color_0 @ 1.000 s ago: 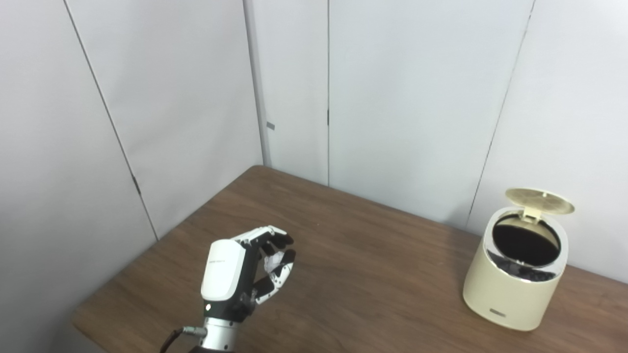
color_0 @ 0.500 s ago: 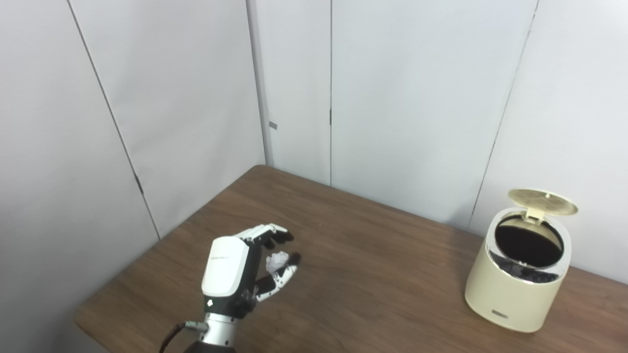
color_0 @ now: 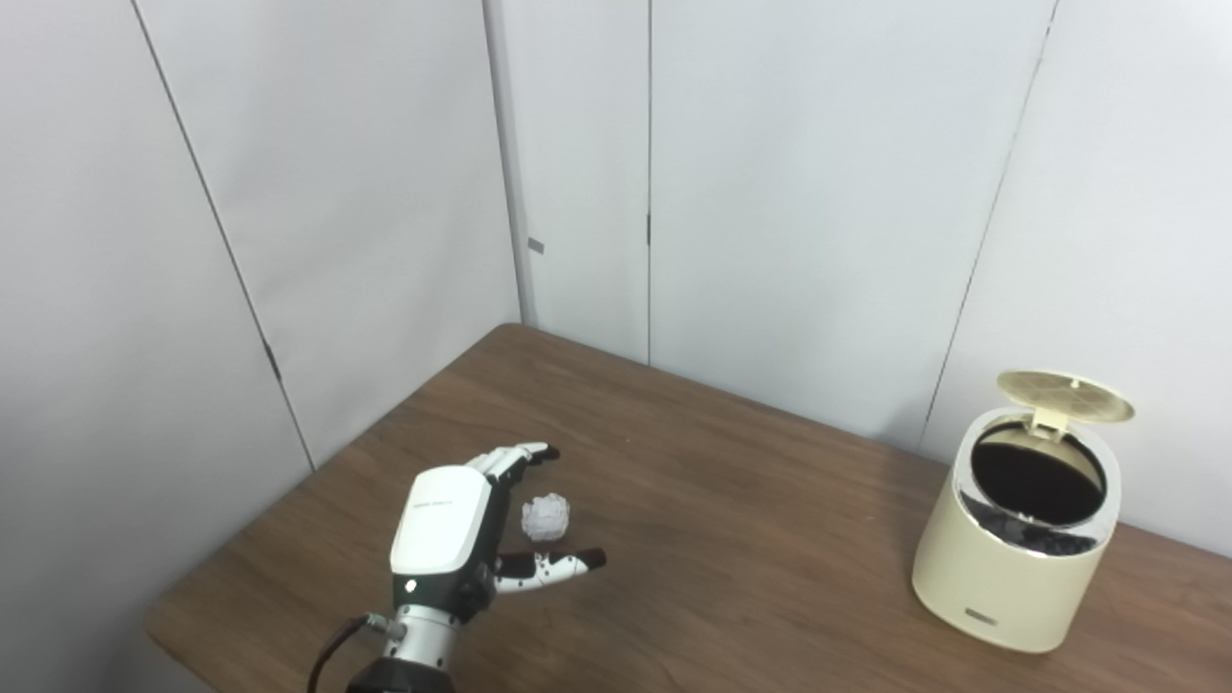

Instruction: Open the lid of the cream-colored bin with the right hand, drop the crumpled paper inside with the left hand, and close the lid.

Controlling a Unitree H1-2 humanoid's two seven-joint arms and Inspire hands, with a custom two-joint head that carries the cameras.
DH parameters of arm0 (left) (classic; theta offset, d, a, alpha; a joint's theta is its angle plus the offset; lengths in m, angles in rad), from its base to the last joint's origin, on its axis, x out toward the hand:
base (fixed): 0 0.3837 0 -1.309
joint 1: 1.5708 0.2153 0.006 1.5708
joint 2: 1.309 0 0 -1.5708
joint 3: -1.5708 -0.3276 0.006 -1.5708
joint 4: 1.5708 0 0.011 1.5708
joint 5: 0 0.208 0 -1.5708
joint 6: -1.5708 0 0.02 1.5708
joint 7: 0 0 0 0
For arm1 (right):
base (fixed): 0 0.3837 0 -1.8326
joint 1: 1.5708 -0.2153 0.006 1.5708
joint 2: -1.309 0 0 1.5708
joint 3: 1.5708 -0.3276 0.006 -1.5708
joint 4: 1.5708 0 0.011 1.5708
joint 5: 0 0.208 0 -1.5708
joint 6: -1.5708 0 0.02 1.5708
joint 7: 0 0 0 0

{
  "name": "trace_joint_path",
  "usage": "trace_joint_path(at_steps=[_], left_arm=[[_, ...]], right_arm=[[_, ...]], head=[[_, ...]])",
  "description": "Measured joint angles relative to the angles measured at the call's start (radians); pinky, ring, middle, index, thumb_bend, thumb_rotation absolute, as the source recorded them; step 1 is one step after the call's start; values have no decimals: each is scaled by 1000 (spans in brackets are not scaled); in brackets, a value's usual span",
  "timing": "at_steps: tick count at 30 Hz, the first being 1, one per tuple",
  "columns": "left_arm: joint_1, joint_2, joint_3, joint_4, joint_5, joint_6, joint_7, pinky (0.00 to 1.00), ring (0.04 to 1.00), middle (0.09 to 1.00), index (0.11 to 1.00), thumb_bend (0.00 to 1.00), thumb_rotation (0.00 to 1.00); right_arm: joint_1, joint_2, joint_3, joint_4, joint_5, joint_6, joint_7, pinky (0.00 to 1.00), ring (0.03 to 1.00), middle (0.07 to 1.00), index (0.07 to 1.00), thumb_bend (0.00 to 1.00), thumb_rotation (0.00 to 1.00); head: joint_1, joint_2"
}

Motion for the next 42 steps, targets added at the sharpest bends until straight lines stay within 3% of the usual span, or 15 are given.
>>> trace_joint_path(at_steps=[6, 14, 24, 42], left_arm=[[-1, 11, -20, 18, 23, 14, -1, 543, 691, 749, 766, 1000, 560], [-1, 50, -38, 122, 19, -19, 51, 521, 657, 723, 745, 1000, 549], [-21, 57, -57, 185, 5, -10, 68, 529, 664, 729, 753, 1000, 570], [-100, 74, -71, 308, -8, 9, 123, 542, 676, 734, 755, 997, 467]], right_arm=[[0, 0, -2, 0, 0, 0, 9, 499, 610, 642, 606, 473, 594], [0, 0, -8, 0, 2, -1, 32, 485, 602, 639, 599, 495, 604], [1, 1, -17, 0, 3, -1, 40, 469, 587, 626, 590, 525, 622], [4, 0, -33, 0, 1, -1, 70, 447, 577, 618, 584, 547, 656]], head=[[-3, 0], [-2, -2], [-6, -2], [-20, 3]])
